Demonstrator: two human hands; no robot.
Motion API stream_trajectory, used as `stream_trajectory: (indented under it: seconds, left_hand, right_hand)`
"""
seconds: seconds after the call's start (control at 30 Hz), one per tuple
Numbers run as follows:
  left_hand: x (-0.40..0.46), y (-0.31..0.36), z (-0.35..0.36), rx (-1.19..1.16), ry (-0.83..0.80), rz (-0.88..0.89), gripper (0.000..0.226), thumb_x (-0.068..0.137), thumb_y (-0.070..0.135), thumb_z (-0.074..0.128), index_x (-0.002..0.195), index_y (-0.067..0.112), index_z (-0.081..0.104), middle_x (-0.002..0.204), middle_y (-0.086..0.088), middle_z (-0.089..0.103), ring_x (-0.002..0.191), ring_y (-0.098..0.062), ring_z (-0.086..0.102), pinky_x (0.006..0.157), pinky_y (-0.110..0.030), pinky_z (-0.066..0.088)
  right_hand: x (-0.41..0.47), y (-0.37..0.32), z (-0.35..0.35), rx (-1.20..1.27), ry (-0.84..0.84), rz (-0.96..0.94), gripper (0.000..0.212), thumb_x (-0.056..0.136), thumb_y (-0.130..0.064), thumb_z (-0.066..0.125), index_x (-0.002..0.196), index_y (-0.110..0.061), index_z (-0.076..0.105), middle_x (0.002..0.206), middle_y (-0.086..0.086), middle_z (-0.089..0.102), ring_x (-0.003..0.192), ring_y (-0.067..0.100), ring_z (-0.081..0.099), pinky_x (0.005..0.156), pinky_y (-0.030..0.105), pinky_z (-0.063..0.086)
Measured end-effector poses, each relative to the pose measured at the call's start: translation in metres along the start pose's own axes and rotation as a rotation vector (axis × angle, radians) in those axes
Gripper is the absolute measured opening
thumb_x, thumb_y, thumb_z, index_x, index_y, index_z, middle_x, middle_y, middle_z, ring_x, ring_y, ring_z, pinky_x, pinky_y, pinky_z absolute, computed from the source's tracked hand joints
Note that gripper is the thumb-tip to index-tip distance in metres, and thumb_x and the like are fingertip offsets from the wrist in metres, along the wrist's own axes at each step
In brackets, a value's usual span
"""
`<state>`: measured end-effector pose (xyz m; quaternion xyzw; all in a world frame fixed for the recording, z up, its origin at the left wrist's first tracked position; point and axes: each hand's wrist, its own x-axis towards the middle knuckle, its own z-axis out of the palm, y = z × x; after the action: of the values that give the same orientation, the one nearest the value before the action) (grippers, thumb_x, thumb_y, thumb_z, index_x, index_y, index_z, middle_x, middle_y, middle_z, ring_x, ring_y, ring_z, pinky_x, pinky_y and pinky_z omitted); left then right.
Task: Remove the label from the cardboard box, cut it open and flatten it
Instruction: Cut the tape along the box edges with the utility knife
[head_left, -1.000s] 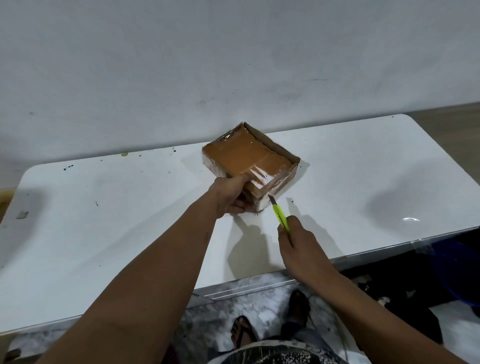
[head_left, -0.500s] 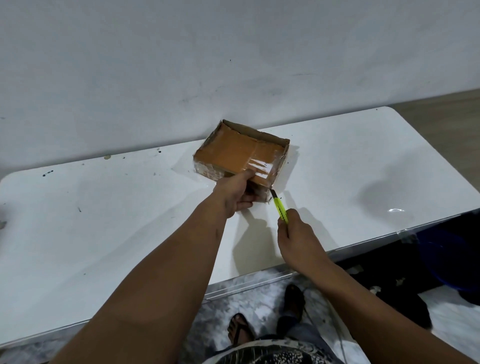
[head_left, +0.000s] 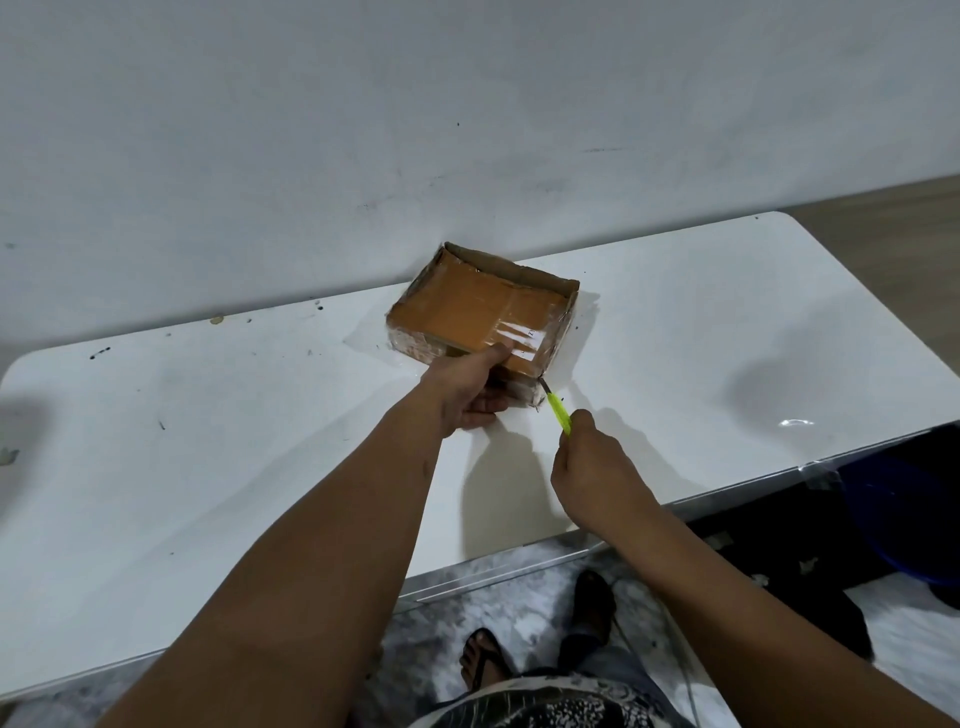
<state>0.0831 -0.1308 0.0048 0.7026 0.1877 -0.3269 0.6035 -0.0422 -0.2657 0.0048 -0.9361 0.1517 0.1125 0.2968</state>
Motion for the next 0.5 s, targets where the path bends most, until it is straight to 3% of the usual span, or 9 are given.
stream_trajectory:
  seconds: [0.17,0.33,0.43,0.5]
  left_hand:
    - [-0.004,0.001,0.001,0.006,0.001,0.006,0.034,0.092,0.051,0.071,0.098,0.017,0.063,0.082,-0.006,0.072,0.07,-0.02,0.069,0.088,-0.042,0.06]
    - [-0.008,0.002,0.004,-0.031,0.019,0.019,0.03,0.096,0.048,0.067,0.095,0.018,0.061,0.082,-0.007,0.072,0.069,-0.02,0.069,0.093,-0.044,0.059]
    - [-0.01,0.0,0.003,0.031,0.033,0.016,0.044,0.094,0.059,0.062,0.103,0.016,0.063,0.084,-0.009,0.072,0.066,-0.021,0.068,0.086,-0.042,0.061]
    - [-0.011,-0.006,0.001,0.156,0.125,0.048,0.057,0.094,0.069,0.052,0.098,0.013,0.063,0.086,-0.012,0.073,0.068,-0.025,0.07,0.078,-0.041,0.063]
  right_hand:
    - [0.004,-0.012,-0.021,0.021,-0.162,0.029,0.006,0.096,-0.014,0.037,0.095,-0.011,0.032,0.072,0.001,0.042,0.058,0.013,0.04,0.048,0.026,0.023]
    - [0.001,-0.012,-0.021,0.003,-0.147,0.019,0.006,0.095,-0.013,0.038,0.09,-0.01,0.035,0.073,0.004,0.046,0.058,0.017,0.043,0.048,0.029,0.025]
    - [-0.001,-0.007,-0.019,0.043,-0.108,0.01,0.01,0.097,-0.015,0.036,0.088,-0.011,0.034,0.072,0.006,0.047,0.056,0.018,0.043,0.048,0.029,0.025]
    - [-0.003,-0.003,-0.017,0.059,-0.066,0.009,0.013,0.099,-0.017,0.035,0.088,-0.011,0.035,0.071,0.006,0.048,0.056,0.02,0.044,0.047,0.031,0.025]
